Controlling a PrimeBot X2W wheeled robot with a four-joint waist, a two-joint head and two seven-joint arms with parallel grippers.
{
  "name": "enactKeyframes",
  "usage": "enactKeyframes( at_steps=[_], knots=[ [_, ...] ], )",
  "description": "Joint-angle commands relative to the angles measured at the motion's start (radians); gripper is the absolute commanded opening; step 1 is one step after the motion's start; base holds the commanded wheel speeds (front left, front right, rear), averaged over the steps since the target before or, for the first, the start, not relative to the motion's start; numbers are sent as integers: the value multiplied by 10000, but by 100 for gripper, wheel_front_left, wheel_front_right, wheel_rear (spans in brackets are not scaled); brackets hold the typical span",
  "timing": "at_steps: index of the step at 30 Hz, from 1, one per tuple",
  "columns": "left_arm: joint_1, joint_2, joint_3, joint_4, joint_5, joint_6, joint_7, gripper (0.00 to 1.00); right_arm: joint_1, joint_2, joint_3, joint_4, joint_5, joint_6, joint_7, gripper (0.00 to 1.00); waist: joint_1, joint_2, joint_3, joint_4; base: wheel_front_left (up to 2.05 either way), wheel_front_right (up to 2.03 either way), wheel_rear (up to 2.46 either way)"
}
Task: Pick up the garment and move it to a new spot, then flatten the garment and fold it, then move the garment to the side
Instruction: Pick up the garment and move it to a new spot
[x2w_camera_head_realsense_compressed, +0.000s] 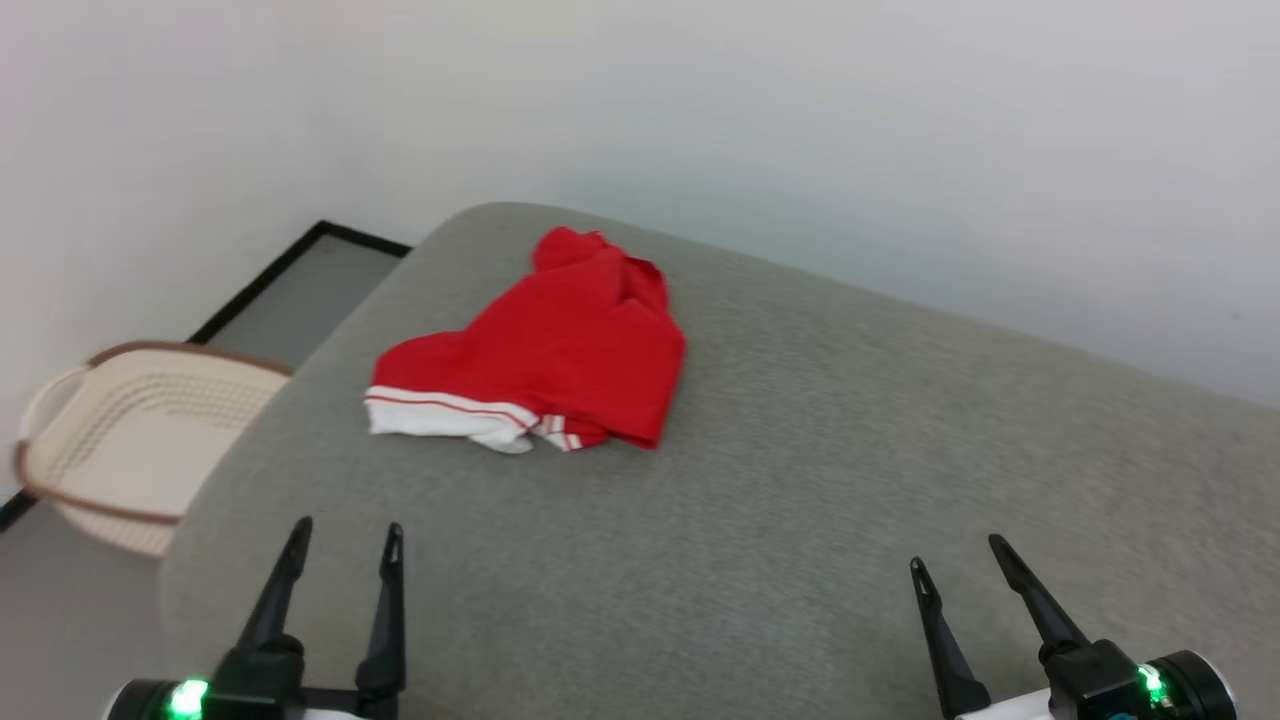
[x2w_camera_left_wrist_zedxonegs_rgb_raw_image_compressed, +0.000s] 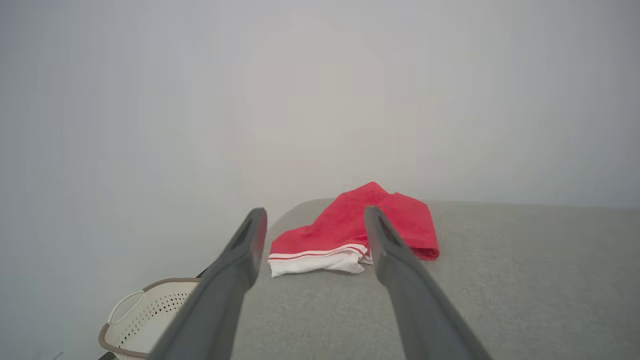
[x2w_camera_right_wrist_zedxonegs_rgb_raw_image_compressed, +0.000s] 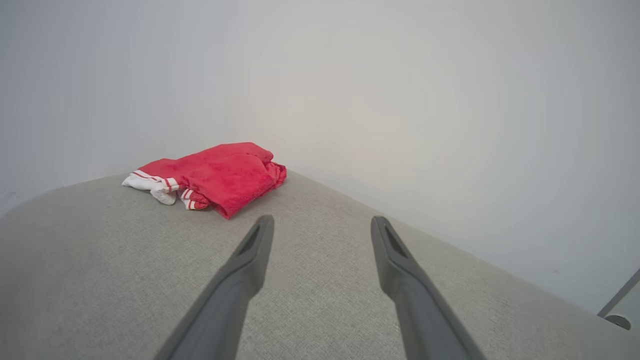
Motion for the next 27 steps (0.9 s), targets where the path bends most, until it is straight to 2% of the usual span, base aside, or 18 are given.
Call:
enactKeyframes(
  at_steps=[1, 8, 12, 15, 20, 22, 24, 27],
  knots=[
    [140, -26, 112, -29, -42, 91, -3, 100, -109, 1, 104, 20, 70, 1, -11, 100, 0, 0, -216, 699, 0, 0, 0],
    [259, -318, 399, 51, -214, 193, -3, 100, -185, -4, 171, 84, -12, 1, -11, 100, 0, 0, -177, 728, 0, 0, 0],
    [-89, -418, 563, 419, -642, -74, -3, 100, -135, -4, 137, 76, -115, 1, -11, 100, 0, 0, -36, 416, 0, 0, 0],
    [-753, -464, 680, 828, -1426, -508, 266, 100, -325, -5, 91, -23, -267, 1, -11, 100, 0, 0, 368, -3, 0, 0, 0],
    [-2490, 114, 760, 1095, -2596, -1061, 1653, 100, -653, -10, 76, -145, -615, -3, -11, 100, 0, 0, 1277, -800, 0, 0, 0],
    [-3290, 568, 745, 1199, -2908, -1174, 2188, 100, -835, -7, 74, -203, -721, -3, -11, 100, 0, 0, 1686, -1155, 0, 0, 0],
    [-4104, 789, 723, 1425, -3509, -1245, 2799, 100, -990, -7, -3, -273, -855, -3, -11, 100, 0, 0, 2082, -1460, 0, 0, 0],
    [-5336, 1505, 693, 1800, -4165, -1285, 3889, 100, -1233, -15, -88, -426, -1084, -3, -9, 100, 0, 0, 2778, -1879, 0, 0, 0]
  ],
)
